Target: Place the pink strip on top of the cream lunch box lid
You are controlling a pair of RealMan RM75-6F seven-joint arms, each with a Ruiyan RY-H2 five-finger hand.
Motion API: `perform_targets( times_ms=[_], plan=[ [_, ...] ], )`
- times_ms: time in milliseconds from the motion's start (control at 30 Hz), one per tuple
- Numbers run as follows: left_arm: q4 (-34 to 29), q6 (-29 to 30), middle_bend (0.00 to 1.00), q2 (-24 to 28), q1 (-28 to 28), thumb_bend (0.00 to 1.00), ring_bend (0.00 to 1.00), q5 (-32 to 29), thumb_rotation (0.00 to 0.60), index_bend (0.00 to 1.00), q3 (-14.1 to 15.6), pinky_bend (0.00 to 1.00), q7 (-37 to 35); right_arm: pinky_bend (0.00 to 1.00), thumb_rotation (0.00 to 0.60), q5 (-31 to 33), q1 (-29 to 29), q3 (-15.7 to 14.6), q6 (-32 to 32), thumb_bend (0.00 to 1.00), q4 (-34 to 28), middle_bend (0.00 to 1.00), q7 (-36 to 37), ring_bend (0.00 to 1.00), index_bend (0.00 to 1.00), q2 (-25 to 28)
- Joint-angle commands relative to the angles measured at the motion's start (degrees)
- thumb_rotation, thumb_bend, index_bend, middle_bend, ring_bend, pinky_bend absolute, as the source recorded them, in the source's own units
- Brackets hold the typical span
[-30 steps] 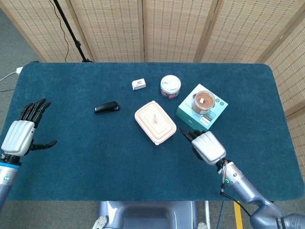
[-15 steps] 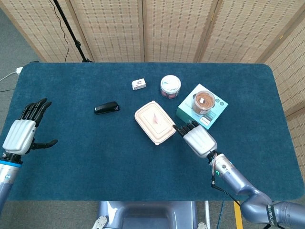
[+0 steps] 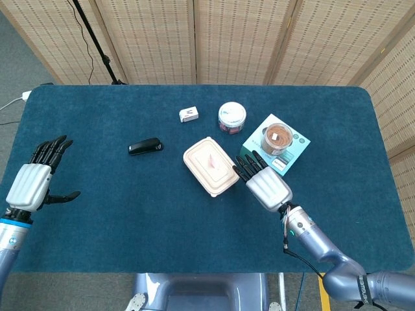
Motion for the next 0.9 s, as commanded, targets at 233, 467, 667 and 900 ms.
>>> perform_targets(
  times_ms=[233,467,667,900],
  plan=[
    [0.05,-0.48,0.0,0.0,0.24,0.0,0.0,0.31,0.6,0.0,-0.23,0.0,0.04,0.0,0.6,0.95,3.94,0.89,-2.12,0.8,5.1,0.0,1.1,0.0,0.14,-4.11],
    [0.17,-0.62,0.0,0.04,0.53,0.0,0.0,0.51,0.6,0.0,-0.39,0.0,-0.11,0.0,0.6,2.22,6.21,2.24,-5.77,0.81,7.83,0.0,8.45,0.0,0.22,-6.09],
    [0.25,-0.8,0.0,0.07,0.72,0.0,0.0,0.85,0.6,0.0,-0.51,0.0,-0.42,0.0,0.6,2.29,8.34,2.85,-8.1,0.81,10.53,0.0,12.75,0.0,0.22,-7.81],
    [0.48,-1.06,0.0,0.07,0.82,0.0,0.0,0.9,0.6,0.0,-0.76,0.0,-0.71,0.0,0.6,2.32,10.38,3.35,-9.05,0.81,14.51,0.0,15.54,0.0,0.23,-10.71]
  ],
)
